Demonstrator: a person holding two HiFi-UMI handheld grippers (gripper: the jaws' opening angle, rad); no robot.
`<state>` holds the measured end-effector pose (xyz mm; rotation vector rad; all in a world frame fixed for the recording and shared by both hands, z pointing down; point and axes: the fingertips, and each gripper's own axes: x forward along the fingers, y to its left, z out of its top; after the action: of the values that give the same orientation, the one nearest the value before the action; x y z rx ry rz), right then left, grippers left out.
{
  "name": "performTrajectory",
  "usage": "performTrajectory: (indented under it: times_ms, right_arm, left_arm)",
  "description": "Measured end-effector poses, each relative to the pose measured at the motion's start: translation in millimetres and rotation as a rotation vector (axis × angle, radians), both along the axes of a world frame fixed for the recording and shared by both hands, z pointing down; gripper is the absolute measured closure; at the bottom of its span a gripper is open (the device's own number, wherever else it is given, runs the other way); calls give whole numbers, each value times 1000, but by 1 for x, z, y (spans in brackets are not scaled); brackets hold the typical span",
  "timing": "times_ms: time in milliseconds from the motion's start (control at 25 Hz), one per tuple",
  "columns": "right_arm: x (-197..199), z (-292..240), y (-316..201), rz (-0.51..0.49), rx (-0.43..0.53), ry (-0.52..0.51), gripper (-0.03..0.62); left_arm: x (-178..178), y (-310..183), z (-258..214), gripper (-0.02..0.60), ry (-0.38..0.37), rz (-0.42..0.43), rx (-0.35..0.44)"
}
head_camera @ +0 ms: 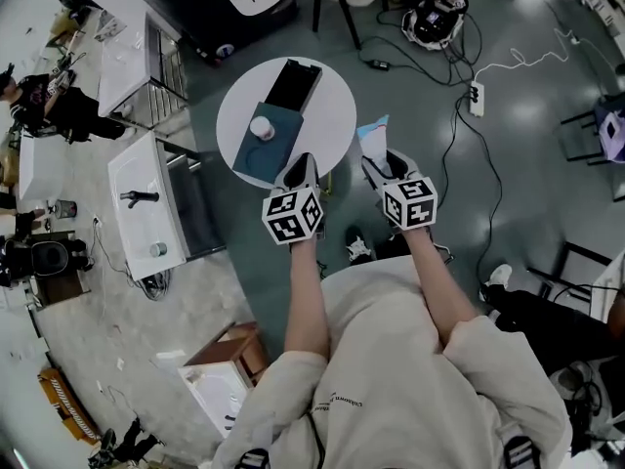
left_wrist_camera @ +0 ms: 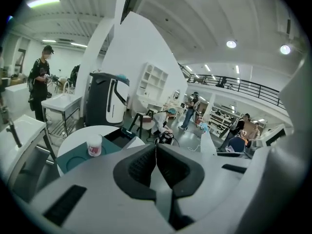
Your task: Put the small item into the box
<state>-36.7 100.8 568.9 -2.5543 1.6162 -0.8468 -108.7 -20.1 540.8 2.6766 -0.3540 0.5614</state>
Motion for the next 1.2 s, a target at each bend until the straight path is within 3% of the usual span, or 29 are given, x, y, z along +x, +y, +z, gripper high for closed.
performTrajectory:
  times_ms: [360,600,720,1040,1200]
  right_arm:
    - [63,17,31,79,11,-32,378]
    - [118,10,13,38,53,-40,378]
    - [159,10,3,31,78,-73,378]
    - [247,-3,-45,-57,111,-128,378]
    - [277,-7,-79,-147,124,-154,378]
  left_arm:
    - [59,20,21,560,-38,67,11]
    - [117,19,3,560,-9,64,34]
    - [154,20,5,560,-31,72,51]
    - [219,-12,10,560,-109,-22,49]
    - [246,-35,10,560,-142,-83,55]
